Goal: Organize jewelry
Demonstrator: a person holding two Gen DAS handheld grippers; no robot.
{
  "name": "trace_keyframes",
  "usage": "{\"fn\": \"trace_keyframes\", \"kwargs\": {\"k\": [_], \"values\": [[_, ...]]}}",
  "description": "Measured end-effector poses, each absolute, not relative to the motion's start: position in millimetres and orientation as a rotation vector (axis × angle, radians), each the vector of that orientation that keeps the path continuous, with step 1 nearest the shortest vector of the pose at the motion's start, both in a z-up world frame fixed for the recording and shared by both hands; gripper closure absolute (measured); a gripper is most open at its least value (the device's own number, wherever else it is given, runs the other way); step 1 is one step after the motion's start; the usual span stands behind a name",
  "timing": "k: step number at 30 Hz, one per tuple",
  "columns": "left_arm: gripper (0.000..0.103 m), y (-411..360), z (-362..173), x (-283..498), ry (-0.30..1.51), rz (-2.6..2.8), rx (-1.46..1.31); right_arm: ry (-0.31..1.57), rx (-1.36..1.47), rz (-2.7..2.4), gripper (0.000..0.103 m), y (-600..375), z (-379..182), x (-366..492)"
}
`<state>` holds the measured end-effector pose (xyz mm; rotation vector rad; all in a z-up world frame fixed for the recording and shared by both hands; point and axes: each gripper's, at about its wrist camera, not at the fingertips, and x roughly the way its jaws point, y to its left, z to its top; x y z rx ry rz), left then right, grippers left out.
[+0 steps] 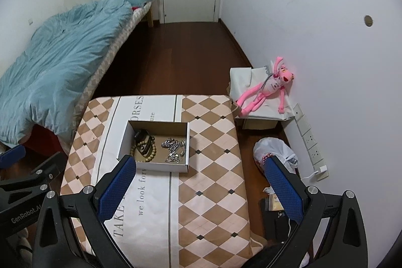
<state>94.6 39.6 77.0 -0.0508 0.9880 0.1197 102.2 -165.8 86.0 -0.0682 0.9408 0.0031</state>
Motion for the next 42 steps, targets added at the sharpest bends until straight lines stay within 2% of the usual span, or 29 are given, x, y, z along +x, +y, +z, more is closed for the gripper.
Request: {"fn": "trace_keyframes", "kwargs": {"k": [13,42], "values": [[0.003,47.5,60.7,111.2,1.034,0.142,-0.052,1.008,-0.085,0.008,0.0,-161.7,68.5,122.5],[0.003,50.4,53.8,108.5,1.048,0.131,-0.059,1.019,-0.106,0.011,0.0,-159.1,64.2,121.8]]}}
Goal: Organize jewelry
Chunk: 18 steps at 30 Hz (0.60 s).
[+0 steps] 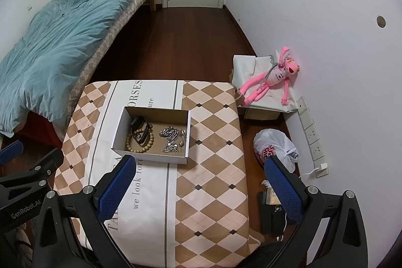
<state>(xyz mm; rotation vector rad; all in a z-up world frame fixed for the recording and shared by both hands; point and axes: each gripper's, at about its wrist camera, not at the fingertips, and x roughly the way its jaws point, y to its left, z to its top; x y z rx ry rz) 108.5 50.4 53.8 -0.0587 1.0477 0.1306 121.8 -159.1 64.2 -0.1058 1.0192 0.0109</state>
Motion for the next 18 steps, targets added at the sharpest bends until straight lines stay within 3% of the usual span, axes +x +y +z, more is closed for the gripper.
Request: {"fn": "trace_keyframes", "kwargs": {"k": [18], "values": [[0.003,55.3,55.1,104.9,1.036,0.13,-0.064,1.019,-0.106,0.016,0.0,-157.7,66.7,120.7]]}}
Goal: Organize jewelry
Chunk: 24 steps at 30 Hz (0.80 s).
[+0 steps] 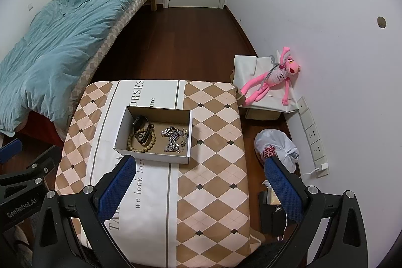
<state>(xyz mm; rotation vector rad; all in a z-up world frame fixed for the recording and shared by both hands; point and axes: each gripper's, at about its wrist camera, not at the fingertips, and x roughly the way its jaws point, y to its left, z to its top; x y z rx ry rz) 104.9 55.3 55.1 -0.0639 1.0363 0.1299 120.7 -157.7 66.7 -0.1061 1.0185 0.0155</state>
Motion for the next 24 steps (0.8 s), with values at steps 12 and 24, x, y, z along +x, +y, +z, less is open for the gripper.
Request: {"fn": "trace_keyframes", "kwargs": {"k": [12,24], "values": [[0.003,55.1,56.3,104.3,1.035,0.131,-0.063,1.017,-0.107,0.012,0.0,-158.4,67.3,120.3],[0.003,50.5,64.2,104.6,1.028,0.126,-0.058,1.016,-0.106,0.014,0.0,-159.4,68.3,119.8]]}}
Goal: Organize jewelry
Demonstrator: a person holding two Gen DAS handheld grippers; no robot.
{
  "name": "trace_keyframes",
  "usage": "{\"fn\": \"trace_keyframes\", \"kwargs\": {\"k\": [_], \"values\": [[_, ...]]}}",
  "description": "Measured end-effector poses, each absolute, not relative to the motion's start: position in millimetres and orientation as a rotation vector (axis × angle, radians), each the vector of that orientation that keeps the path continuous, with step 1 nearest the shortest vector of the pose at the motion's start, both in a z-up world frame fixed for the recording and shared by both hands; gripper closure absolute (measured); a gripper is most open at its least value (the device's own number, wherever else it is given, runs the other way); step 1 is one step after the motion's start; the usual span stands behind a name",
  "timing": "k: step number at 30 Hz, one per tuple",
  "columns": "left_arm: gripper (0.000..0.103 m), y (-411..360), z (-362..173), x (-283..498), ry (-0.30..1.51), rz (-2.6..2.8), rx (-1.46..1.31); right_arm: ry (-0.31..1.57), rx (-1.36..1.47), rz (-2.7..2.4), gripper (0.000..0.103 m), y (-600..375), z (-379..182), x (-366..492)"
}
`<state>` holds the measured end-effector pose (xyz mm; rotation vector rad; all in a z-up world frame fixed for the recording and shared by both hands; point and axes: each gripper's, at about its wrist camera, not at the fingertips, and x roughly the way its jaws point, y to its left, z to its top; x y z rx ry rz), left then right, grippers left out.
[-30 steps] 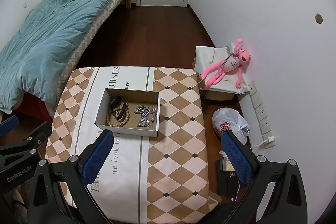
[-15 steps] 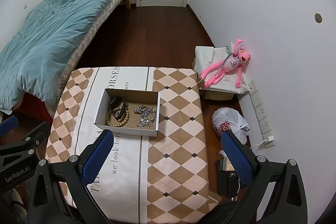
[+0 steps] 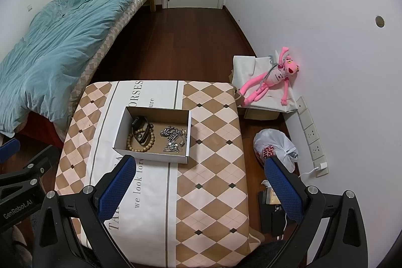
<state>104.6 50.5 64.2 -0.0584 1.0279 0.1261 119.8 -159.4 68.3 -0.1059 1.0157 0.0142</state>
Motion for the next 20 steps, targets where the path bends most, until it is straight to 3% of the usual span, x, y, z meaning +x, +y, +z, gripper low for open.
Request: {"fn": "trace_keyframes", "kwargs": {"k": [20], "values": [[0.003,51.6,73.1,101.0,1.007,0.123,-0.062,1.014,-0.108,0.011,0.0,-159.6,69.2,118.9]]}}
